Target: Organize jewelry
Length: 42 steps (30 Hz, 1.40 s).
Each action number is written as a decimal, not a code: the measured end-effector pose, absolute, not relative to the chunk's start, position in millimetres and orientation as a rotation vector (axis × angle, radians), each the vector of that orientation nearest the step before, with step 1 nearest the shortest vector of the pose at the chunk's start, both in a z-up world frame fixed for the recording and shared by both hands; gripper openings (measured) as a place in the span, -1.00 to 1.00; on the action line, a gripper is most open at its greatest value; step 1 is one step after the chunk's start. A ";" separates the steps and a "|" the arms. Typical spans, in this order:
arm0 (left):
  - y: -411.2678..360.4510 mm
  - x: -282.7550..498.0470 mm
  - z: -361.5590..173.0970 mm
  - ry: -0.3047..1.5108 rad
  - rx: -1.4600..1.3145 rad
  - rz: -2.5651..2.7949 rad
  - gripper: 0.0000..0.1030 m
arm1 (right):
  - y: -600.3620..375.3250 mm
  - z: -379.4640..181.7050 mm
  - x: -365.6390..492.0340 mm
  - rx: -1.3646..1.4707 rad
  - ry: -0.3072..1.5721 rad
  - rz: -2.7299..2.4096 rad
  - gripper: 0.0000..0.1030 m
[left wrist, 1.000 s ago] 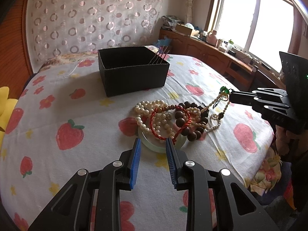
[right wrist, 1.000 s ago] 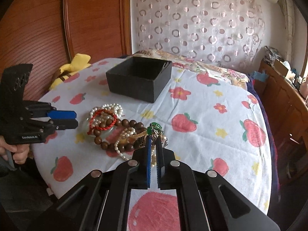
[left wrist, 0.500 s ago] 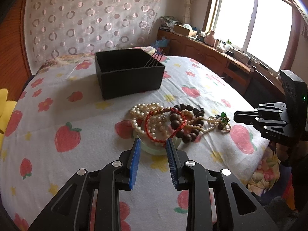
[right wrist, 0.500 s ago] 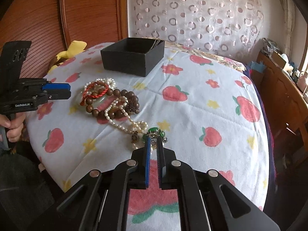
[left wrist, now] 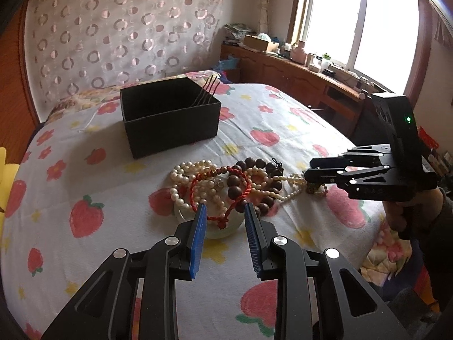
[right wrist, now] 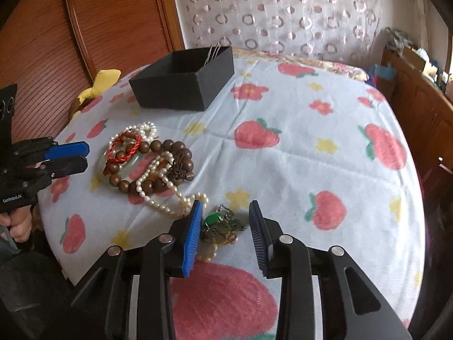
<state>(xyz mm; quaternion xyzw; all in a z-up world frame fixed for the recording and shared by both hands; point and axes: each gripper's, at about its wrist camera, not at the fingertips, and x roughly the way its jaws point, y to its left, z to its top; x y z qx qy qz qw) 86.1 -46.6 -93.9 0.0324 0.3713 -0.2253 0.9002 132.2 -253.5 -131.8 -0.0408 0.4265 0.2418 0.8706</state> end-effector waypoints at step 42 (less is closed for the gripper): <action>-179.1 117.1 -120.1 0.859 0.292 -0.645 -0.81 | -316.5 -78.6 106.4 -0.001 0.665 0.409 -0.66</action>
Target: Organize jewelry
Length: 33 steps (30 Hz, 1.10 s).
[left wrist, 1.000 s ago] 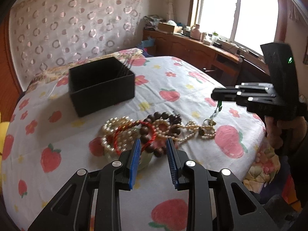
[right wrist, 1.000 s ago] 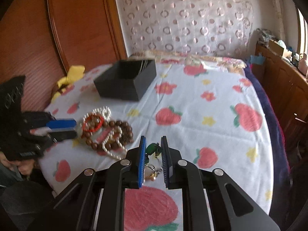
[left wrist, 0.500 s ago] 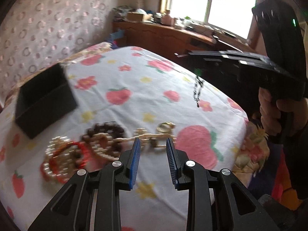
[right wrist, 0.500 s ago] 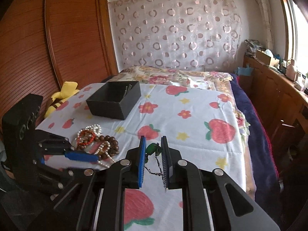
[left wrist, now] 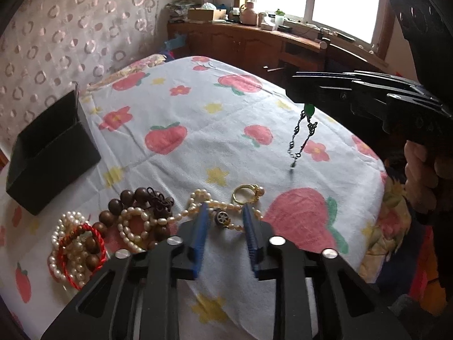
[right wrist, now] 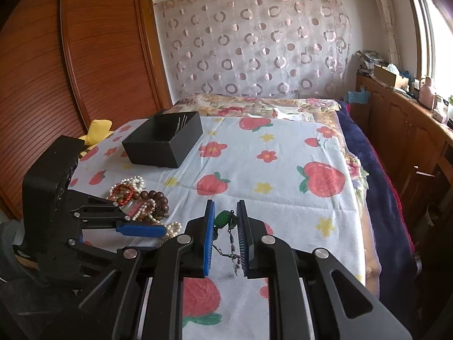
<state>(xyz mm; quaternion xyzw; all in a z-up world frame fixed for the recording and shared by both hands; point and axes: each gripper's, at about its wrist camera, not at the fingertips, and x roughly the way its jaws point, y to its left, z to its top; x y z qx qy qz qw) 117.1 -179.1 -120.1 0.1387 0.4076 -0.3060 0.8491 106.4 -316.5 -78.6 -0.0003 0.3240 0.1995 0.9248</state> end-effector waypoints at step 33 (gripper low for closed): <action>-101.4 105.8 46.1 0.491 0.110 -0.591 -0.95 | -285.9 -38.3 111.8 -0.037 0.576 0.461 -0.66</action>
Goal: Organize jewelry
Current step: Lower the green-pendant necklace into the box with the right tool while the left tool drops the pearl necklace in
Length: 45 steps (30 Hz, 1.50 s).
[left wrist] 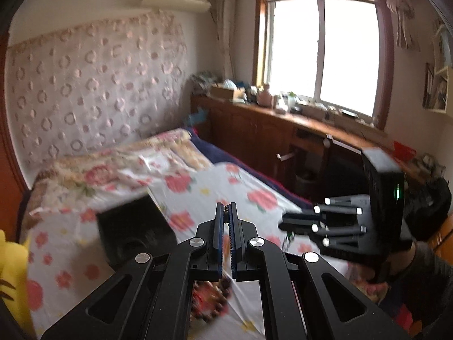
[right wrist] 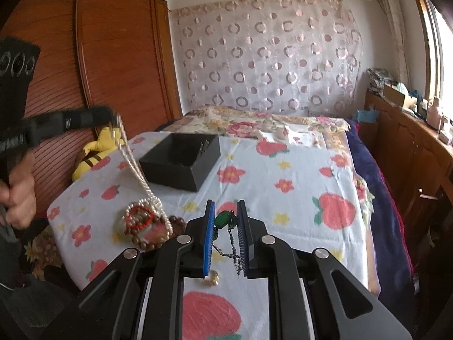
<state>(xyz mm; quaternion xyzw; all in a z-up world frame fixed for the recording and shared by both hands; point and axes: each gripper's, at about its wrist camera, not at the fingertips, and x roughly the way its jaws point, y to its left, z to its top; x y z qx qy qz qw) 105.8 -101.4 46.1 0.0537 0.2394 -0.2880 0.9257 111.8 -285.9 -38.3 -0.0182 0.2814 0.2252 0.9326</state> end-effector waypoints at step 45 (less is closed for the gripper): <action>14.5 232.8 -35.6 0.665 0.003 -0.235 -0.70 | -153.4 -7.8 262.9 0.010 0.597 0.642 -0.66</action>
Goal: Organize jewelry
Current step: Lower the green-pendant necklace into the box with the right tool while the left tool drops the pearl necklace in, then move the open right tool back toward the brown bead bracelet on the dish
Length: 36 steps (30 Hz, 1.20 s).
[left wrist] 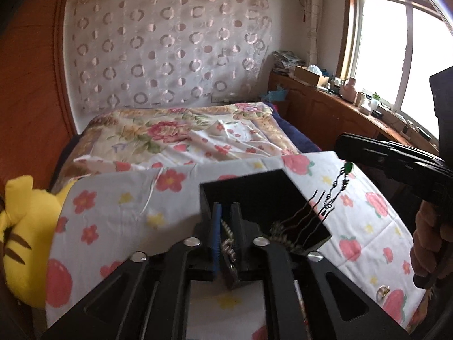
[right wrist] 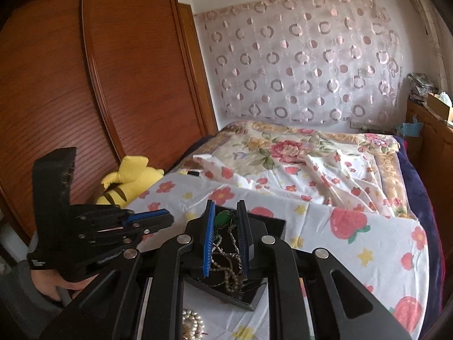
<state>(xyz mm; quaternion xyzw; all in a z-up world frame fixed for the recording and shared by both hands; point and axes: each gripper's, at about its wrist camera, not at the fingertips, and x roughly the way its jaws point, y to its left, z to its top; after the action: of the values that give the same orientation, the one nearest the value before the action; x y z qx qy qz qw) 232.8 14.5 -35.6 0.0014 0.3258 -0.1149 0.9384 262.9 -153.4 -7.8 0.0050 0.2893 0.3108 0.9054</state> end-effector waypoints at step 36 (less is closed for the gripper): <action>23.5 109.9 -65.4 0.576 0.033 -0.195 0.85 | -161.8 -81.1 142.5 -0.234 0.743 0.696 -0.45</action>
<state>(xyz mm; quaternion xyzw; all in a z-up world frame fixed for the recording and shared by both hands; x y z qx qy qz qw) 109.9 23.5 -65.4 0.0164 0.2836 -0.0962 0.9540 142.5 -161.8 -81.1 -0.1119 0.3547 0.3322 0.8668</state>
